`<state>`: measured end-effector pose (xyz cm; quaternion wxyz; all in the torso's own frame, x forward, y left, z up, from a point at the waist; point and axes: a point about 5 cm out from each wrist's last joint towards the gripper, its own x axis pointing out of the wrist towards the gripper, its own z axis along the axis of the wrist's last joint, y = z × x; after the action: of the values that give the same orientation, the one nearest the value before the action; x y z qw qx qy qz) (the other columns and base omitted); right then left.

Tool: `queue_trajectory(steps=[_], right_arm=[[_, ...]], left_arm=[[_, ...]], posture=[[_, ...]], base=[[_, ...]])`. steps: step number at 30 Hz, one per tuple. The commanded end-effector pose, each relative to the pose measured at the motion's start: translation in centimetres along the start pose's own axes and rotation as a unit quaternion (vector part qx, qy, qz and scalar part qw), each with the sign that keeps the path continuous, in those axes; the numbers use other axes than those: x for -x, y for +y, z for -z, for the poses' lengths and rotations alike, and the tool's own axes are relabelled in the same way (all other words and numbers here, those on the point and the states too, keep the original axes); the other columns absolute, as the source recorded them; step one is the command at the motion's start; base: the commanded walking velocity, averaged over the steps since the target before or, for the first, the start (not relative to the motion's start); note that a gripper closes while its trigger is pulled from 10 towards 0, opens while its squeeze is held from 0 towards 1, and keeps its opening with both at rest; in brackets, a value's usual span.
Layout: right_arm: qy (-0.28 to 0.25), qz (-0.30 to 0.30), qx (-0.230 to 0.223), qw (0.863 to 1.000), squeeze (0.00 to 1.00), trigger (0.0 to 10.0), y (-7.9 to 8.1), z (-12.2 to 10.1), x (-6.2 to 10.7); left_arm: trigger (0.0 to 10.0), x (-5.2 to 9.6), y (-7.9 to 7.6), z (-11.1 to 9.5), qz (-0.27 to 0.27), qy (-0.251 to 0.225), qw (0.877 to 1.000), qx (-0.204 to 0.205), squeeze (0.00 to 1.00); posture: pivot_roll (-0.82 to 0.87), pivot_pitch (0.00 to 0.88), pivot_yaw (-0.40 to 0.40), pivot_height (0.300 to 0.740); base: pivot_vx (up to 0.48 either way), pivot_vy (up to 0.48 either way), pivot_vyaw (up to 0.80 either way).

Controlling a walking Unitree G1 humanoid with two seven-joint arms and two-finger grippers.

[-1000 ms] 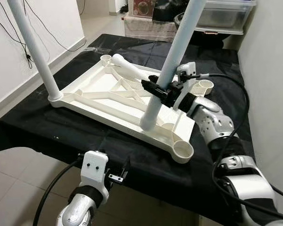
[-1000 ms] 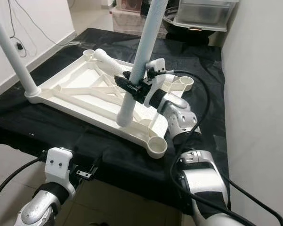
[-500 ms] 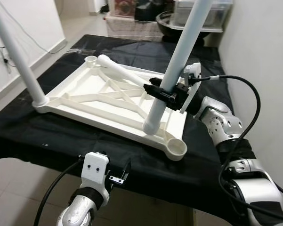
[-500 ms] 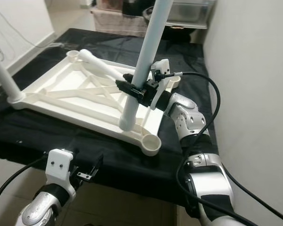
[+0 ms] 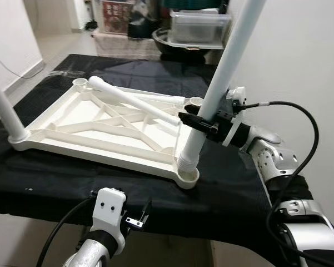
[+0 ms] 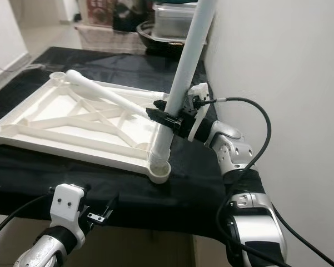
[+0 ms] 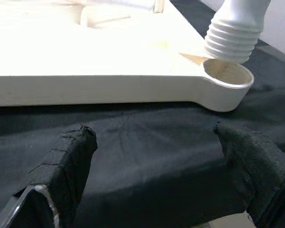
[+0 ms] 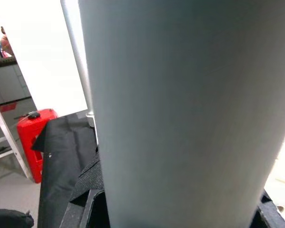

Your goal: Building children table

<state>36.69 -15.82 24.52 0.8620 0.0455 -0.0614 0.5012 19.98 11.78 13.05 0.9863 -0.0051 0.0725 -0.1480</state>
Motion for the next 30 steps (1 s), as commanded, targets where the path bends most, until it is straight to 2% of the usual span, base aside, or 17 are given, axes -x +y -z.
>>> queue_trajectory(steps=[1, 3, 5, 13, 18, 22, 25, 30], right_arm=[[-0.003, -0.012, 0.009, 1.0, 0.0, 10.0, 0.0, -0.6, 0.3], [0.003, -0.021, 0.01, 1.0, 0.0, 10.0, 0.0, -0.6, 0.4], [0.043, -0.079, 0.014, 0.996, 0.0, 10.0, 0.9, 0.2, 0.8], [0.061, -0.124, 0.004, 0.99, 0.0, 10.0, 1.6, 0.6, 1.1], [0.059, -0.133, 0.001, 0.989, 0.0, 10.0, 1.8, 0.8, 0.6], [0.047, -0.152, -0.005, 0.987, 0.0, 10.0, 2.4, 1.1, -1.1], [0.042, -0.159, -0.009, 0.986, 0.0, 10.0, 2.6, 1.1, -1.4], [0.063, -0.157, 0.017, 0.985, 0.0, 10.0, 2.5, 1.7, -2.0]], left_arm=[[10.0, 0.4, 0.0, 0.1, 0.003, 0.009, 1.0, 0.003, 0.0], [10.0, 0.5, -0.1, 0.0, 0.003, 0.008, 1.0, 0.003, 0.0], [10.0, 0.9, -0.2, -0.4, 0.004, 0.007, 1.0, 0.002, 0.0], [10.0, 1.7, -0.5, -0.8, 0.007, 0.007, 1.0, 0.0, 0.0], [10.0, 2.1, -0.6, -1.0, 0.007, 0.011, 1.0, 0.003, 0.0], [10.0, 2.5, -0.6, -1.2, 0.007, 0.015, 1.0, 0.004, 0.0], [10.0, 2.6, -0.7, -1.3, 0.007, 0.015, 1.0, 0.004, 0.0], [10.0, 2.8, -0.7, -1.4, 0.005, 0.017, 1.0, 0.003, 0.0]], posture=[[0.12, 0.157, -0.023, 0.74], [0.12, 0.157, -0.023, 0.74], [0.13, 0.186, -0.017, 0.74], [0.14, 0.225, -0.01, 0.74], [0.15, 0.24, -0.007, 0.74], [0.16, 0.253, -0.007, 0.74], [0.16, 0.254, -0.008, 0.74], [0.17, 0.253, -0.01, 0.74]], base=[[0.0, 0.0, 0.0], [0.0, 0.0, 0.0], [0.0, 0.0, 0.0], [0.0, 0.0, 0.0], [0.0, 0.0, 0.0], [0.0, 0.0, 0.0], [0.0, 0.0, 0.0], [0.0, 0.0, 0.0]])
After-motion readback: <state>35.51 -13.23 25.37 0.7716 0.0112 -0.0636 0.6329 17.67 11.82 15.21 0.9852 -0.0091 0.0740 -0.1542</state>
